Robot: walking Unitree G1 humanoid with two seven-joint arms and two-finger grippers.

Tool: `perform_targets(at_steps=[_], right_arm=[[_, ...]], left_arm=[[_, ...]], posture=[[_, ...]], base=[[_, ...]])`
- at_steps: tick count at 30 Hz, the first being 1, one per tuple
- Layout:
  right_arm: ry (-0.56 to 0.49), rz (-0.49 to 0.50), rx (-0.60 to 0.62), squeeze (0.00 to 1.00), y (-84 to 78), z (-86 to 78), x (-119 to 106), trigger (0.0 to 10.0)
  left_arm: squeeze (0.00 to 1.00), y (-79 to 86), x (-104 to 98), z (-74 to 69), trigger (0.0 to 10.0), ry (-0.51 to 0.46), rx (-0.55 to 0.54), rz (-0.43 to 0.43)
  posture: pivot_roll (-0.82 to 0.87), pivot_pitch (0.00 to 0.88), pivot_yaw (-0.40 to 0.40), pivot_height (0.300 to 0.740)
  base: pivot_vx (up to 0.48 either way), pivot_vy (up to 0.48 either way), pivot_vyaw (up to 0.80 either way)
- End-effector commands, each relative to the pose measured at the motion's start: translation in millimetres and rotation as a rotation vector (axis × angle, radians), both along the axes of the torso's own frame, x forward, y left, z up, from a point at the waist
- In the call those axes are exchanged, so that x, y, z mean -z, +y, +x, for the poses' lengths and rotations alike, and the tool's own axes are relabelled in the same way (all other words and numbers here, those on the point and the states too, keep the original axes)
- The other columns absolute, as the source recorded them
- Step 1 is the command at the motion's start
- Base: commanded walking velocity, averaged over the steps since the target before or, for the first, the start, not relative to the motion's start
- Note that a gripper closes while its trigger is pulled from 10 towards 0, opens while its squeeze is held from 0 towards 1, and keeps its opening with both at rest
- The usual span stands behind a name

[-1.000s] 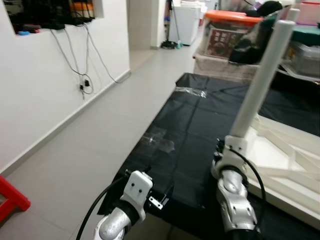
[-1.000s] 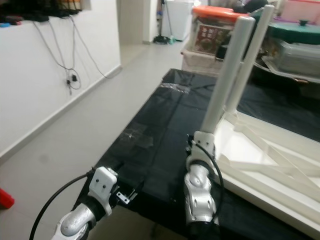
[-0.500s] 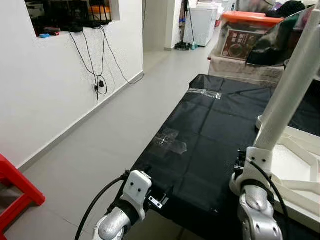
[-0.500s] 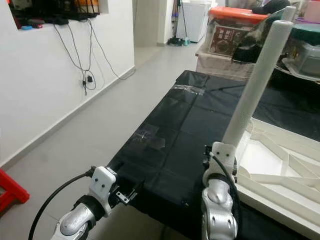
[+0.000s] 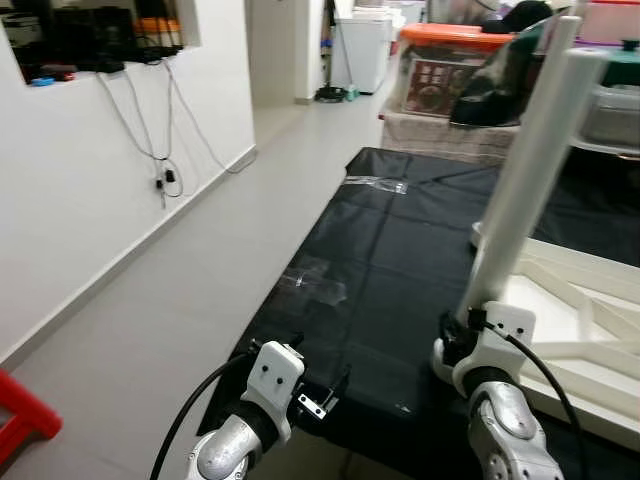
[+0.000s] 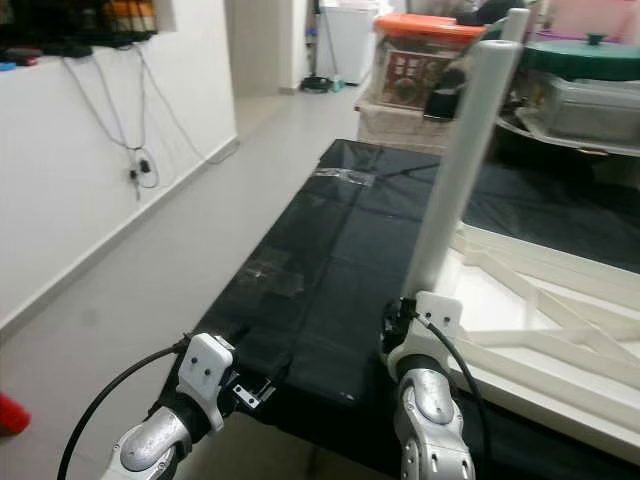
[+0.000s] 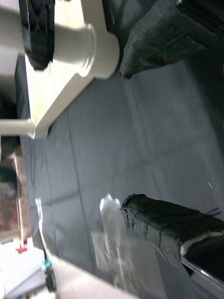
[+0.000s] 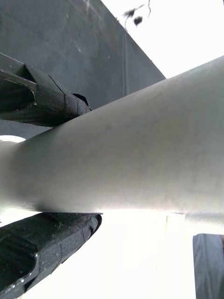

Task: Building children table

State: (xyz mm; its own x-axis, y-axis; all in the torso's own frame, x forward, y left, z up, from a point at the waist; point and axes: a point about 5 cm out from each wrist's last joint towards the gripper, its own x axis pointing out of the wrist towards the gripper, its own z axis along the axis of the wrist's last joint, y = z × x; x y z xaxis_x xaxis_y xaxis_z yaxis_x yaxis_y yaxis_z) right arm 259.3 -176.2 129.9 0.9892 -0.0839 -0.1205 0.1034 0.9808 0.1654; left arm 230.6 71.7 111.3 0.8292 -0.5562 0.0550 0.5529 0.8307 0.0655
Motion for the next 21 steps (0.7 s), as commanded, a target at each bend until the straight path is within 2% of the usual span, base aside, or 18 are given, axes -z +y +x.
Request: perform_targets(at_steps=[1,3,11,16,21], right_arm=[[0.021,0.032,-0.087,0.00,13.4,-1.7,5,10.0],[0.045,0.023,-0.081,0.00,6.7,-7.3,12,10.0],[0.034,0.042,-0.119,0.00,-2.5,-12.1,11,10.0],[0.024,0.012,-0.137,0.00,-17.7,-21.8,10,10.0],[0.014,0.007,-0.133,0.00,-17.3,-29.6,8,10.0]], left_arm=[[0.00,0.5,1,-1.0,10.0,0.015,0.004,-0.003],[0.00,0.5,1,-1.1,10.0,0.015,0.003,-0.003],[0.00,0.6,1,-1.2,10.0,0.018,0.007,-0.004],[0.00,1.3,2,-1.0,10.0,0.019,0.008,-0.001],[0.00,2.1,2,-0.8,10.0,0.021,0.008,0.002]], posture=[[0.08,0.000,-0.039,0.740],[0.08,0.000,-0.038,0.740],[0.07,0.000,-0.034,0.740],[0.07,0.000,-0.034,0.740],[0.07,0.000,-0.028,0.740]], base=[[0.000,0.000,0.00],[0.000,0.000,0.00],[0.000,0.000,0.00],[0.000,0.000,0.00],[0.000,0.000,0.00]])
